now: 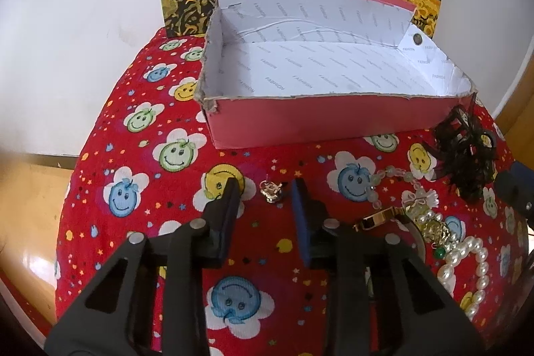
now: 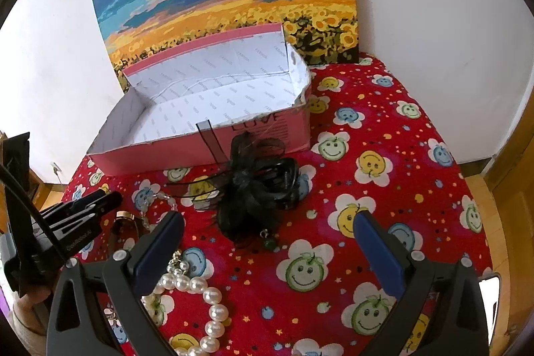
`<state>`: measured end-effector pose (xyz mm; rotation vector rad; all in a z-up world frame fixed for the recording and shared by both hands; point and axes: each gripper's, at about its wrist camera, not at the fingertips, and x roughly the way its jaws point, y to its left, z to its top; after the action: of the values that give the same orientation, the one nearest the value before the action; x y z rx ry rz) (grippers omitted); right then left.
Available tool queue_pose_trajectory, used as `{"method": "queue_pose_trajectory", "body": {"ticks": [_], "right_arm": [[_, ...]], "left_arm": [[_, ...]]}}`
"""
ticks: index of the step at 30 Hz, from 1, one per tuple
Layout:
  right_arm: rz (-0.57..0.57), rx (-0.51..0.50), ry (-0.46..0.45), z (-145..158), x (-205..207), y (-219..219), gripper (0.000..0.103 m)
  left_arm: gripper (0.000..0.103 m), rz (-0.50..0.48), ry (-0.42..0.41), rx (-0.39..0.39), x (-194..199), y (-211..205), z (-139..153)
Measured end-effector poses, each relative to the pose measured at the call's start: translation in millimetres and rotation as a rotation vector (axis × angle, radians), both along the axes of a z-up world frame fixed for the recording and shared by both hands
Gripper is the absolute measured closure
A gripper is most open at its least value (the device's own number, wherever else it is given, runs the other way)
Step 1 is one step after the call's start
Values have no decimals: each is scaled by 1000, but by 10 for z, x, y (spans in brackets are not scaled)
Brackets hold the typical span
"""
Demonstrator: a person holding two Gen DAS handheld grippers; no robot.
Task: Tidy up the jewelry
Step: 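Move the left gripper to the small gold charm while the right gripper moves to the black lace bow, then close the left gripper on the gold charm while the right gripper closes on the black bow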
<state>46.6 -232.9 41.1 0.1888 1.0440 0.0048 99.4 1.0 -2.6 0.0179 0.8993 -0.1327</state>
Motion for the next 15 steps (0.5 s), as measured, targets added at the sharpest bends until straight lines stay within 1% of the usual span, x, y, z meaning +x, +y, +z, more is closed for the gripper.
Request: {"method": "queue_pose_trajectory", "body": {"ticks": [1, 2, 9, 15], "right_arm": [[0, 1, 2, -4, 3, 0, 0], [0, 3, 3, -5, 3, -2, 0], [-4, 17, 12, -9, 4, -29, 0], [-4, 18, 15, -20, 40, -23, 0]], "left_arm": [[96, -6, 0, -5, 0, -1, 1], [97, -9, 1, -9, -2, -3, 0], [97, 3, -11, -71, -63, 71, 48], [97, 19, -17, -71, -169, 127, 85]]}}
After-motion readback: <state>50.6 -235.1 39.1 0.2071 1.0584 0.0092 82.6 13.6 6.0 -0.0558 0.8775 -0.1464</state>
